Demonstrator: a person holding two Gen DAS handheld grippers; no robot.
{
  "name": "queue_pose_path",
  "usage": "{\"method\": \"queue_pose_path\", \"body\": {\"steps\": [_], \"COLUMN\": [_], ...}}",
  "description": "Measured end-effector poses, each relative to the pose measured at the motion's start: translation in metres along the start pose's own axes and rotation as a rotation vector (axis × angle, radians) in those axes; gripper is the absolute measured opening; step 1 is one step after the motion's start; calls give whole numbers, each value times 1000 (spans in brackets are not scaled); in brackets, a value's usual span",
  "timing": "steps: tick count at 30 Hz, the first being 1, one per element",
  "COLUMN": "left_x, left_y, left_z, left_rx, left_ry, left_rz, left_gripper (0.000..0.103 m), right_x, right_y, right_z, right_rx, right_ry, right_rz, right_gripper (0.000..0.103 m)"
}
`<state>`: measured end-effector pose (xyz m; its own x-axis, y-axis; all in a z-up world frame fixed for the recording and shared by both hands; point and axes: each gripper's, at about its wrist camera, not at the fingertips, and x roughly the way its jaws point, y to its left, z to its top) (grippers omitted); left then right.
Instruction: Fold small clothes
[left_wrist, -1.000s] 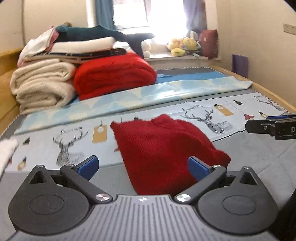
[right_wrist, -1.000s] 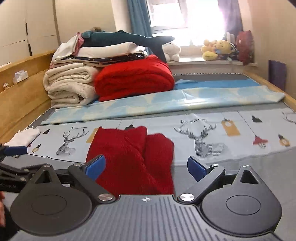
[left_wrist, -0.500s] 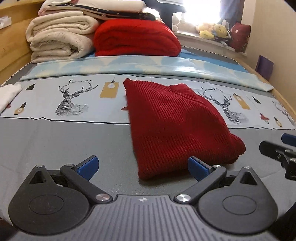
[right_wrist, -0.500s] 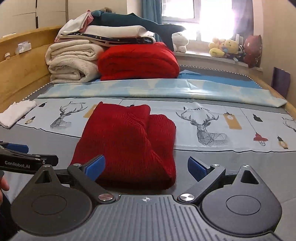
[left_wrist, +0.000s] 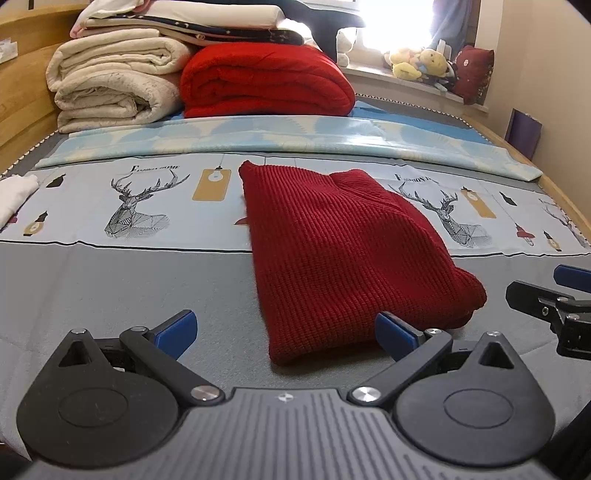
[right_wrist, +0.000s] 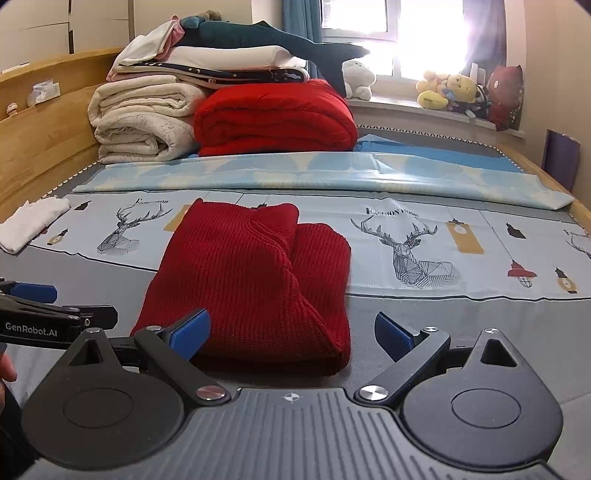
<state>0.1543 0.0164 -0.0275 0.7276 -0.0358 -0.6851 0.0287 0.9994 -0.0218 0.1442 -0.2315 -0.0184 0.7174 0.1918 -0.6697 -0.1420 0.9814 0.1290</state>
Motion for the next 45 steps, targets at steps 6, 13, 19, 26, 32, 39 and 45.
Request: {"method": "queue_pose_path", "body": {"steps": [6,13,19,26,32,39,45], "left_x": [0,-1,1,2,4,4,4], "left_y": [1,4,4,1,2,1,2], "left_z": [0,1,1,0,0,0,1], "left_rx": [-8,-17,-16,-9,-10,-8,-18], "left_ry": [2,8,16,18,23,31,29], "left_rz": [5,8,13,16,16,5,8], "left_gripper": [103,103,103,103,103,103,103], "right_x": [1,1,0,1,0,0,0], "right_y": [0,3,4,4,7,8,9], "right_z": [0,-2,-1,-1,-1,-1,-1], "right_rx": [-10,-22,-29,-28,-46,-54,-61], "right_ry": [0,-1,-4,-4,-8,-11,-12], "right_rz": [1,-4,-4,-1,4,6,7], "right_gripper": [96,96,96,96,96,96,96]}}
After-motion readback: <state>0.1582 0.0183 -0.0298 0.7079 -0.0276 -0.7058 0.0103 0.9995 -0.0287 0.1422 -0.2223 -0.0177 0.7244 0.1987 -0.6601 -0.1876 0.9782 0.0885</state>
